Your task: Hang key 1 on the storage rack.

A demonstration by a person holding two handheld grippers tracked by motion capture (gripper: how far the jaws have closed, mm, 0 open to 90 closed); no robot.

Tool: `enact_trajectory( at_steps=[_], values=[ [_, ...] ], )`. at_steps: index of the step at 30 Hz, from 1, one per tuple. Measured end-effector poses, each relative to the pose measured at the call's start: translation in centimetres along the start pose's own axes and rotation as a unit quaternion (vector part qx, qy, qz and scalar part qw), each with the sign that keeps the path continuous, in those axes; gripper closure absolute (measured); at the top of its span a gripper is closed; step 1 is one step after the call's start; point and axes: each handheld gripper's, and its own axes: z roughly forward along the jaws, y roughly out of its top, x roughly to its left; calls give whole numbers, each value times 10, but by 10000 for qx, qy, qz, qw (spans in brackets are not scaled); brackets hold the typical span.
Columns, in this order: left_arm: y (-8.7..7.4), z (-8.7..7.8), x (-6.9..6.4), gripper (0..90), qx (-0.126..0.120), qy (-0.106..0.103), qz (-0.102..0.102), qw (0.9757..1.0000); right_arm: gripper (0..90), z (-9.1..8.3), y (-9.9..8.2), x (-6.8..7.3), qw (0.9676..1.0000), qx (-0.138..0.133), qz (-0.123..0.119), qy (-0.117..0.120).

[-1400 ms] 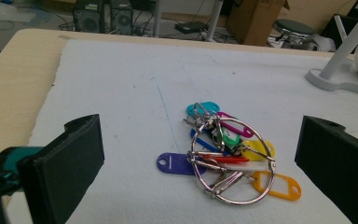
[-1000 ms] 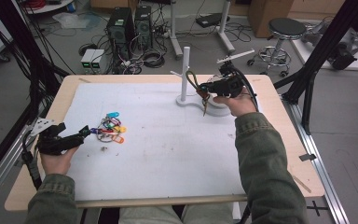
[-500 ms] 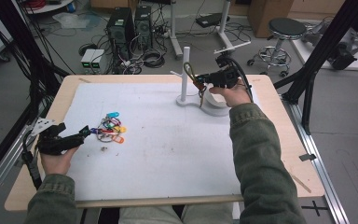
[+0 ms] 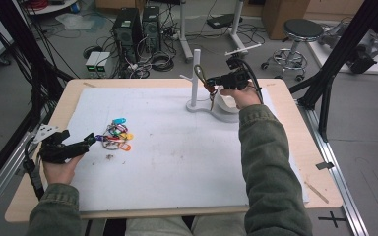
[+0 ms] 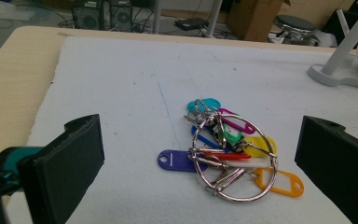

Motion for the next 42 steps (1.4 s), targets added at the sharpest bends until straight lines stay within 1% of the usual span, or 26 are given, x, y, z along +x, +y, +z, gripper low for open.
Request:
enact_trajectory(
  at_steps=[3, 10, 14, 17, 18, 19, 20, 22, 24, 26, 27, 28, 29, 30, 31, 32, 33, 35, 36, 37, 38, 39, 40, 42],
  values=[
    [0, 0, 1, 17, -6, 1, -11, 10000, 790, 5, 0, -3, 10000, 47, 55, -30],
    [0, 1, 0, 17, -1, -15, -17, 10000, 787, 18, -1, -6, 9997, 189, 33, -125],
    [0, 1, 0, 17, 15, -10, 1, 10000, 787, 27, -2, -9, 9993, 306, 97, -193],
    [0, 1, 1, 17, 11, -4, -4, 10000, 775, 31, -2, -9, 9990, 385, 95, -225],
    [0, 1, 1, 17, 12, 1, -5, 10000, 748, 32, -2, -9, 9989, 393, 56, -246],
    [0, 1, 1, 17, 13, -4, -1, 10000, 579, 31, -3, -8, 9989, 395, 39, -260],
    [0, 1, 1, 17, 19, -1, 8, 10000, 454, 31, -3, -7, 9986, 404, 97, -330],
    [0, 1, 1, 17, 33, -2, 23, 10000, 322, 28, -4, -8, 9983, 415, 139, -391],
    [0, 1, 0, 17, 27, -14, 28, 10000, 215, 23, -5, -9, 9978, 425, 265, -428],
    [0, 1, 0, 17, 23, -16, 22, 10000, 121, 17, -6, -9, 9973, 439, 280, -520],
    [0, 1, 0, 17, 13, -8, 12, 10000, 99, 15, -7, -9, 9970, 429, 269, -582],
    [0, 1, 0, 17, 11, -8, 11, 10000, 82, 12, -8, -9, 9970, 432, 291, -575],
    [0, 1, 0, 17, 10, -7, 11, 10000, 5, 10, -9, -8, 9971, 471, 299, -521],
    [0, 1, 0, 17, 16, -2, 19, 10000, 6, 8, -10, -8, 9971, 483, 222, -539],
    [0, 1, 0, 17, 11, -2, 14, 10000, 6, 6, -11, -7, 9964, 552, 231, -598],
    [0, 1, 0, 17, 3, 4, 9, 10000, 7, 5, -12, -7, 9956, 588, 191, -706],
    [0, 1, 0, 17, 5, 5, 13, 10000, 6, 3, -14, -6, 9952, 602, 182, -750],
    [0, 1, 0, 17, 2, 5, 14, 10000, 7, -4, -19, -6, 9970, 420, 164, -633],
    [0, 1, 0, 17, -5, 5, 17, 10000, 7, -7, -22, -6, 9971, 366, 183, -649],
    [0, 1, -1, 17, -11, 3, 15, 10000, 7, -10, -26, -7, 9970, 344, 166, -675],
    [0, 1, -1, 17, -5, 4, 13, 10000, 7, -12, -29, -7, 9963, 458, 155, -706],
    [0, 1, -1, 17, 3, 0, 40, 10000, 8, -14, -32, -6, 9955, 511, 98, -788],
    [0, 1, -1, 17, 8, -3, 43, 10000, 8, -17, -35, -6, 9955, 481, 60, -810],
    [0, 1, -1, 17, 13, 1, 32, 10000, 8, -23, -41, -5, 9960, 389, 79, -795]
  ],
)
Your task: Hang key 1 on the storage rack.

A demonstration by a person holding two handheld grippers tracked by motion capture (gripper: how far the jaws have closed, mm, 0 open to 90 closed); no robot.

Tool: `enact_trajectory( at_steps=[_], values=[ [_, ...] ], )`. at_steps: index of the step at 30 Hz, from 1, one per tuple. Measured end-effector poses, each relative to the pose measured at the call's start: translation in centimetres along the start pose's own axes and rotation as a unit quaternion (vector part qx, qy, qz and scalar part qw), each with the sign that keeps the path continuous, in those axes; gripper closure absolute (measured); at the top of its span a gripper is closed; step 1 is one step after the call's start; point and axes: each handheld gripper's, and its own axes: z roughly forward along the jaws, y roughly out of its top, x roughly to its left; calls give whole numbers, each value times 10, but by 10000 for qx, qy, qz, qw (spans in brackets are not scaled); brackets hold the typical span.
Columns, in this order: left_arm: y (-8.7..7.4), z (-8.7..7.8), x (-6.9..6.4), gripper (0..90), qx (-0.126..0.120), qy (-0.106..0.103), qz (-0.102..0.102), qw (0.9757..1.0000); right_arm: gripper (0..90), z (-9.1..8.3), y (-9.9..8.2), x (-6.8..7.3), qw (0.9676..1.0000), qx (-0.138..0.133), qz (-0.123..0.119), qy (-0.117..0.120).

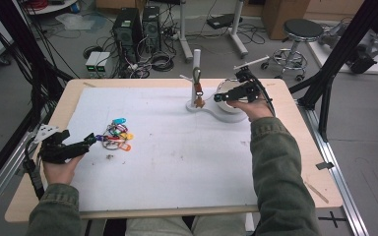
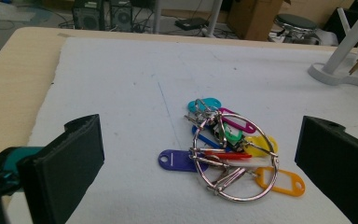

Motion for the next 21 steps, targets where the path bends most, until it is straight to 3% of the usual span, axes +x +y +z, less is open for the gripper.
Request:
enact_trajectory(
  at_steps=[7, 16, 21],
  values=[
    [0, 0, -1, 17, 17, -4, 10, 10000, 7, -11, -24, -2, 9998, -93, -28, -162],
    [0, -1, -1, 17, 38, -17, 23, 10000, 7, -23, -47, 3, 9993, -328, -125, -150],
    [0, -2, -1, 17, 32, -6, 19, 10000, 7, -29, -62, 5, 9980, -591, -107, -191]
  ],
)
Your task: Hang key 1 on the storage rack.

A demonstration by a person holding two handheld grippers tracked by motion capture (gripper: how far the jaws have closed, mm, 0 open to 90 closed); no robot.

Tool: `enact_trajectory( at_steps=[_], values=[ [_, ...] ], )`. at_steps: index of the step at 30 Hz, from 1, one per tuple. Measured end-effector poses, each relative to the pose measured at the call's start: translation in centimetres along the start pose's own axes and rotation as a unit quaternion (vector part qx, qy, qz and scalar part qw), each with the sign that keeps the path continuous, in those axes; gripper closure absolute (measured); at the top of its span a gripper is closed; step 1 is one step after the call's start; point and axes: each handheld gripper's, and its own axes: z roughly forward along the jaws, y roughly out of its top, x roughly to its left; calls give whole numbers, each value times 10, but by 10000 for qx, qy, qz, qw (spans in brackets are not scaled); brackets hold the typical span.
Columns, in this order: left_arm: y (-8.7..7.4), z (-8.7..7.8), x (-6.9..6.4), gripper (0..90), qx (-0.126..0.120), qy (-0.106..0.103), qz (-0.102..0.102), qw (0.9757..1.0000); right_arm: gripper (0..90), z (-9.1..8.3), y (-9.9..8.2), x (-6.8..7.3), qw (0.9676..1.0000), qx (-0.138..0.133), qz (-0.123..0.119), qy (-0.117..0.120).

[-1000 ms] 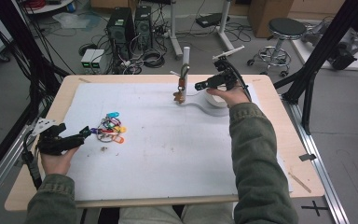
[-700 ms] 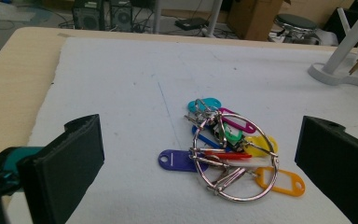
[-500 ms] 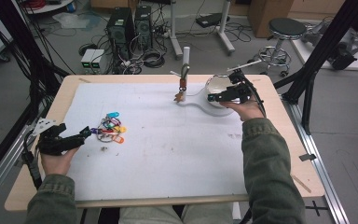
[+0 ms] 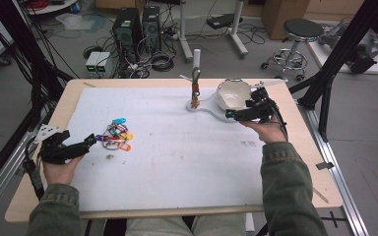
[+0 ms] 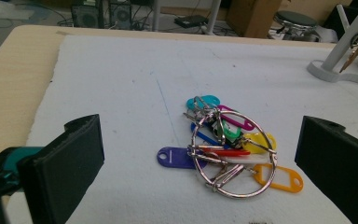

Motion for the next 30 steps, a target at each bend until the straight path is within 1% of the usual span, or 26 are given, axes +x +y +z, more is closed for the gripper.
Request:
enact_trajectory(
  at_steps=[3, 7, 10, 13, 16, 17, 20, 24, 28, 30],
  values=[
    [0, -1, 0, 17, 5, -6, 2, 10000, 7, -4, -8, 2, 9999, -128, -68, -39],
    [0, 0, -1, 17, 14, 6, 3, 10000, 7, -10, -17, 5, 9995, -300, -137, 20],
    [-1, 0, -1, 17, 14, 3, 6, 10000, 7, -13, -24, 9, 9991, -369, -228, 0],
    [-1, 0, -1, 17, 14, -2, 0, 10000, 7, -14, -31, 13, 9987, -412, -305, 37],
    [-1, 0, -1, 17, 37, -9, 14, 10000, 7, -15, -37, 17, 9984, -441, -344, 49],
    [-1, 0, -1, 17, 37, -6, 12, 10000, 7, -15, -39, 18, 9984, -453, -349, 44],
    [-1, 0, -1, 17, 38, -4, 7, 10000, 7, -15, -44, 18, 9985, -483, -242, 86],
    [-1, 0, -1, 17, 42, -2, 7, 10000, 7, -14, -51, 16, 9981, -567, -222, 68],
    [-1, -1, -1, 17, 52, 1, 24, 10000, 7, -14, -59, 14, 9980, -594, -214, -55],
    [-1, -1, -1, 17, 58, 0, 26, 10000, 7, -14, -63, 14, 9978, -627, -202, -59]
  ],
)
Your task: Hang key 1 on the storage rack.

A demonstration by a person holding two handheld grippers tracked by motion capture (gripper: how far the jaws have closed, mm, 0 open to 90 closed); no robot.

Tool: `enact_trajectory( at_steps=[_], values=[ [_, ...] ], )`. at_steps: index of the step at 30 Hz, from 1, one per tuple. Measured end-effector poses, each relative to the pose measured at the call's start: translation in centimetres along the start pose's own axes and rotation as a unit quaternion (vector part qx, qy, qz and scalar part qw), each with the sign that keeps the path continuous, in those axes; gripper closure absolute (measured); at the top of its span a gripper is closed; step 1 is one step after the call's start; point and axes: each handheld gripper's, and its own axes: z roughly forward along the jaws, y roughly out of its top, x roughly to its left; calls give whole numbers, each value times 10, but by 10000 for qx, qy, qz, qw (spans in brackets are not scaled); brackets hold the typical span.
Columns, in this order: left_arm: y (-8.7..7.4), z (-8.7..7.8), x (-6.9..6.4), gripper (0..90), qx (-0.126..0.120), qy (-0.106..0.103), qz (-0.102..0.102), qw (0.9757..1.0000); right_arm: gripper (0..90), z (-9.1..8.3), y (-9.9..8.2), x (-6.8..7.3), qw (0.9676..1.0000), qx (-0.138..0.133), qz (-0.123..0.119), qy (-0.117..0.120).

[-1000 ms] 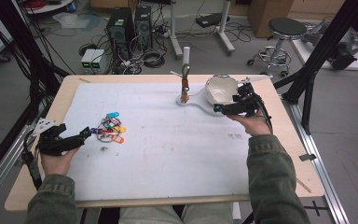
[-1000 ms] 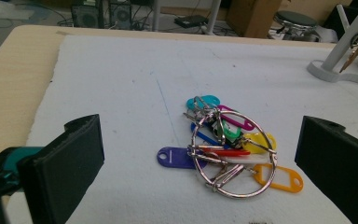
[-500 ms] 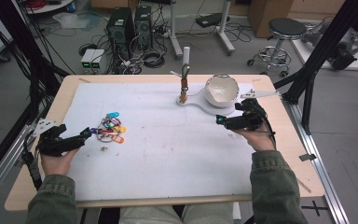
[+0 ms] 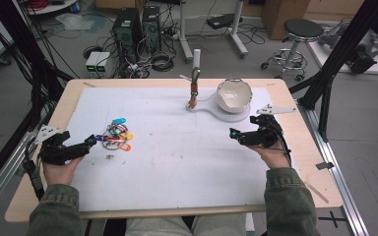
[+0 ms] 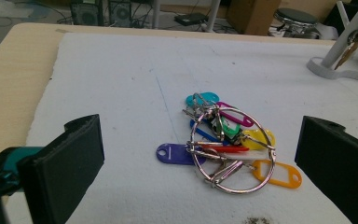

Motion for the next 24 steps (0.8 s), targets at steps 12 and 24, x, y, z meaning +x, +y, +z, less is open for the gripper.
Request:
enact_trajectory(
  at_steps=[12, 24],
  values=[
    [0, 0, -1, 17, 6, -13, 1, 10000, 7, -2, -25, -4, 9997, -84, 69, -201],
    [0, 1, -2, 17, 33, -64, 10, 10000, 7, -2, -46, -4, 9988, -80, -60, -474]
  ],
)
